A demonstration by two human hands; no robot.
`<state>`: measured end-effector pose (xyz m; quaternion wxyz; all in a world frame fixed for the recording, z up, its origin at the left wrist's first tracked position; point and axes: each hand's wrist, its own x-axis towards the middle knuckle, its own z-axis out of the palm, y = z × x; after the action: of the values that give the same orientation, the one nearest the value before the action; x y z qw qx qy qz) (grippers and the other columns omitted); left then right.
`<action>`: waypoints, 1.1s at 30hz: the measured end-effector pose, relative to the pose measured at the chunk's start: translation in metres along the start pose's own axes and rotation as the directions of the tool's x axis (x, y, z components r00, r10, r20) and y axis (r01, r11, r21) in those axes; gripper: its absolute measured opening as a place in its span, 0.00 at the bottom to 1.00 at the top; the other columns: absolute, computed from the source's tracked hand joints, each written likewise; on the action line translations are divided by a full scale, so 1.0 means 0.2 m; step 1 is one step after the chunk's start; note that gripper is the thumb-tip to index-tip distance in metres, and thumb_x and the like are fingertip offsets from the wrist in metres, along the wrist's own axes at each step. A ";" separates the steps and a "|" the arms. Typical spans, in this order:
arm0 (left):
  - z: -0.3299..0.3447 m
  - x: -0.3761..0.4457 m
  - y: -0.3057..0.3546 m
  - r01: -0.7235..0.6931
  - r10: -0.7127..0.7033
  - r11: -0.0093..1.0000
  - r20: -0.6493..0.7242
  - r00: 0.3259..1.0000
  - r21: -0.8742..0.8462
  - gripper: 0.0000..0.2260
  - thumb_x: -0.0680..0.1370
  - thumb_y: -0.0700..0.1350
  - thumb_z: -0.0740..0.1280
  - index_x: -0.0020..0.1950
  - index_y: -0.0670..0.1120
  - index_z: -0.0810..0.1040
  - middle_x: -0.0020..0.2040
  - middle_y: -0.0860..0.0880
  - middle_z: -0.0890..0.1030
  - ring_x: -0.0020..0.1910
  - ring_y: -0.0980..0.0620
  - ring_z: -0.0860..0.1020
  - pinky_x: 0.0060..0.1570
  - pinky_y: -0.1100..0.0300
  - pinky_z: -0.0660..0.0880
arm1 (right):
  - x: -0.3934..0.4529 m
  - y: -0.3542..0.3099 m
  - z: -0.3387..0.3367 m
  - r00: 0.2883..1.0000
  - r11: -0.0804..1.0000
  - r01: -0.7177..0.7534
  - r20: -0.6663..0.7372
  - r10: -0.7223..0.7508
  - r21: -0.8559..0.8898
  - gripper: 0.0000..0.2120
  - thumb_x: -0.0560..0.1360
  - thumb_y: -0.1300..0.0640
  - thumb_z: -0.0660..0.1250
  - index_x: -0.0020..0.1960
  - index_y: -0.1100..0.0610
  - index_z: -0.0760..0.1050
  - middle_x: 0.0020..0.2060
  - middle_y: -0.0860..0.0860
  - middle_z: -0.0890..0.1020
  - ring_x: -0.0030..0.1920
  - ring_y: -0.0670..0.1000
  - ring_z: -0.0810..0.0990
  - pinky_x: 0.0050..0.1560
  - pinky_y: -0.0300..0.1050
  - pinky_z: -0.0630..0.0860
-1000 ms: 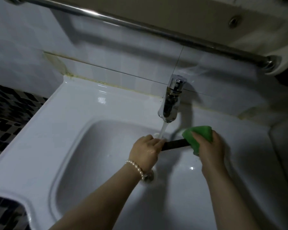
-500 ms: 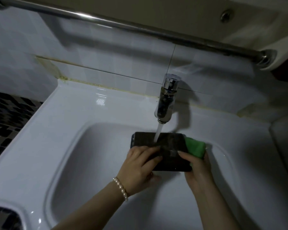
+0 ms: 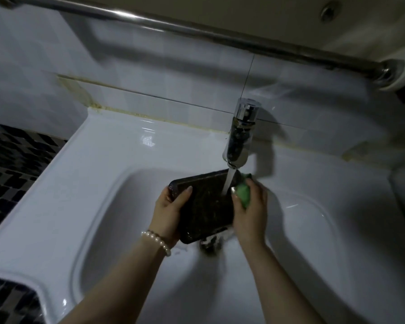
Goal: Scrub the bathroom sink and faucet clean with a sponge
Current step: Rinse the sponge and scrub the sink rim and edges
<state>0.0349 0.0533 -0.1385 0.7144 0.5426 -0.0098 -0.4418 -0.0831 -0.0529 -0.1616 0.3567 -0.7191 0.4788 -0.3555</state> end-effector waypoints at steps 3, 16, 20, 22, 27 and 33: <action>0.08 -0.01 -0.03 -0.122 0.128 0.990 -0.096 0.987 0.065 0.11 0.76 0.42 0.67 0.55 0.38 0.75 0.49 0.39 0.81 0.48 0.41 0.81 0.48 0.49 0.79 | -0.18 -0.09 0.12 0.980 0.974 0.197 -0.018 -0.200 -0.111 0.18 0.76 0.62 0.63 0.65 0.61 0.74 0.68 0.63 0.69 0.69 0.64 0.65 0.70 0.53 0.62; 0.04 0.01 -0.09 -0.150 0.199 0.958 -0.188 0.962 0.245 0.12 0.75 0.52 0.67 0.44 0.44 0.80 0.39 0.46 0.84 0.41 0.47 0.82 0.43 0.54 0.80 | -0.03 -0.08 0.04 0.998 0.981 0.067 -0.002 -0.069 -0.180 0.17 0.69 0.65 0.71 0.58 0.65 0.78 0.60 0.63 0.74 0.61 0.65 0.72 0.61 0.50 0.68; 0.06 0.02 -0.06 -0.132 0.191 0.931 -0.149 0.970 0.340 0.22 0.77 0.59 0.59 0.41 0.43 0.81 0.38 0.47 0.83 0.38 0.52 0.79 0.42 0.56 0.77 | -0.17 -0.17 0.07 0.893 0.888 0.441 0.157 -0.421 -0.129 0.17 0.67 0.56 0.64 0.51 0.62 0.81 0.54 0.61 0.78 0.56 0.59 0.74 0.60 0.44 0.68; 0.06 0.01 -0.06 -0.135 0.196 0.917 -0.128 0.972 0.376 0.25 0.79 0.59 0.55 0.43 0.42 0.82 0.41 0.45 0.84 0.40 0.51 0.79 0.46 0.55 0.77 | -0.18 -0.16 0.04 0.842 0.844 0.526 0.202 -0.500 -0.107 0.19 0.65 0.55 0.62 0.52 0.62 0.81 0.53 0.60 0.78 0.55 0.57 0.72 0.60 0.47 0.69; 0.12 0.01 -0.07 -0.199 0.270 0.858 -0.086 0.959 0.473 0.22 0.80 0.53 0.58 0.35 0.39 0.77 0.31 0.50 0.77 0.31 0.55 0.73 0.34 0.64 0.72 | -0.02 -0.07 -0.04 0.995 0.986 0.055 -0.072 -0.067 -0.158 0.20 0.66 0.59 0.61 0.54 0.65 0.79 0.52 0.64 0.78 0.56 0.66 0.74 0.57 0.45 0.65; 0.21 0.04 -0.12 -0.160 0.202 0.909 -0.072 0.977 0.386 0.15 0.81 0.44 0.58 0.41 0.37 0.77 0.37 0.41 0.79 0.37 0.50 0.74 0.39 0.57 0.73 | -0.20 -0.17 0.06 0.921 0.909 0.388 0.092 -0.378 -0.149 0.19 0.71 0.55 0.60 0.58 0.61 0.79 0.58 0.60 0.76 0.59 0.60 0.72 0.63 0.54 0.68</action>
<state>0.0032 0.0160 -0.1443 0.6339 0.6902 -0.1055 -0.3327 -0.0693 -0.0036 -0.1451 0.2337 -0.8366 0.3450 -0.3557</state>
